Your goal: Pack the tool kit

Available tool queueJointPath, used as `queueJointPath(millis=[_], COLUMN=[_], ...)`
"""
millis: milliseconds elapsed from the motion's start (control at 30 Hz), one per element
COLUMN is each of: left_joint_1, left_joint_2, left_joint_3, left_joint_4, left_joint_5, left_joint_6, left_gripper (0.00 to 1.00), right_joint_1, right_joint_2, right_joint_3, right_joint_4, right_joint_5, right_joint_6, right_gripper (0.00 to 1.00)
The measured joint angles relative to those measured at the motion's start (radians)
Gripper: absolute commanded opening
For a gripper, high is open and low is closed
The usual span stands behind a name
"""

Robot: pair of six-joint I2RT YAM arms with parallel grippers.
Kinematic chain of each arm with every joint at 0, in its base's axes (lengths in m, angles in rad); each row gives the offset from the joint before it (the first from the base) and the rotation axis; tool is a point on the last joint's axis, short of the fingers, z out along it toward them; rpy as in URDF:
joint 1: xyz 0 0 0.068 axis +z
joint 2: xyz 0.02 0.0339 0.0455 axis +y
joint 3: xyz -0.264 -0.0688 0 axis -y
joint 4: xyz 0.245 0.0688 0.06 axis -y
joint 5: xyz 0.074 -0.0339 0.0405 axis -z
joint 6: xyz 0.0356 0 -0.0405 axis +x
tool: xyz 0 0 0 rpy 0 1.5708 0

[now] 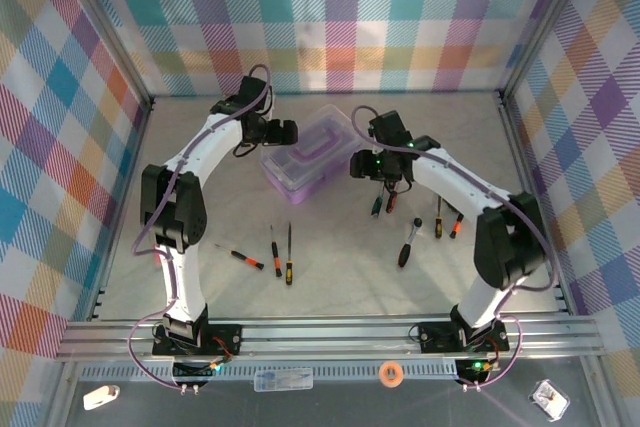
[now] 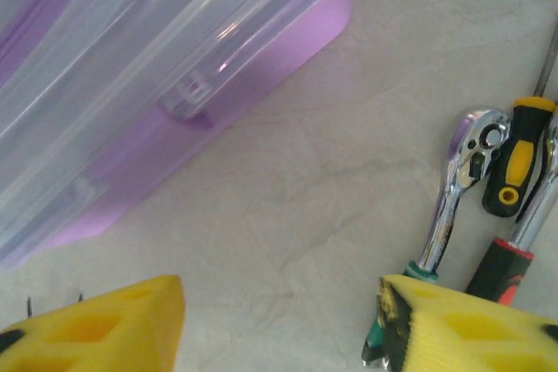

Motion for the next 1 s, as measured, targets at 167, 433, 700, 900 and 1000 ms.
queueJointPath(millis=[167, 433, 700, 900, 1000], left_joint_1=[-0.005, -0.039, -0.091, -0.091, -0.091], left_joint_2=[-0.088, -0.254, -0.328, -0.330, -0.329], left_joint_3=[-0.159, -0.421, -0.440, -0.260, -0.195], left_joint_4=[0.087, 0.190, 0.116, 0.042, 0.039], left_joint_5=[0.075, 0.146, 0.116, 0.017, 0.003], left_joint_6=[-0.015, -0.093, -0.108, -0.088, -0.077], left_gripper=[0.87, 0.83, 0.91, 0.86, 0.88], right_joint_1=[-0.004, -0.011, -0.011, -0.011, -0.011], right_joint_2=[0.201, 0.420, 0.429, 0.344, 0.226], right_joint_3=[0.183, 0.448, 0.465, 0.394, 0.285], right_joint_4=[-0.037, -0.097, -0.113, -0.113, -0.070], right_joint_5=[0.016, -0.025, -0.060, -0.068, -0.094], right_joint_6=[0.002, 0.009, 0.013, 0.000, -0.005], right_gripper=[0.55, 0.58, 0.63, 0.60, 0.63])
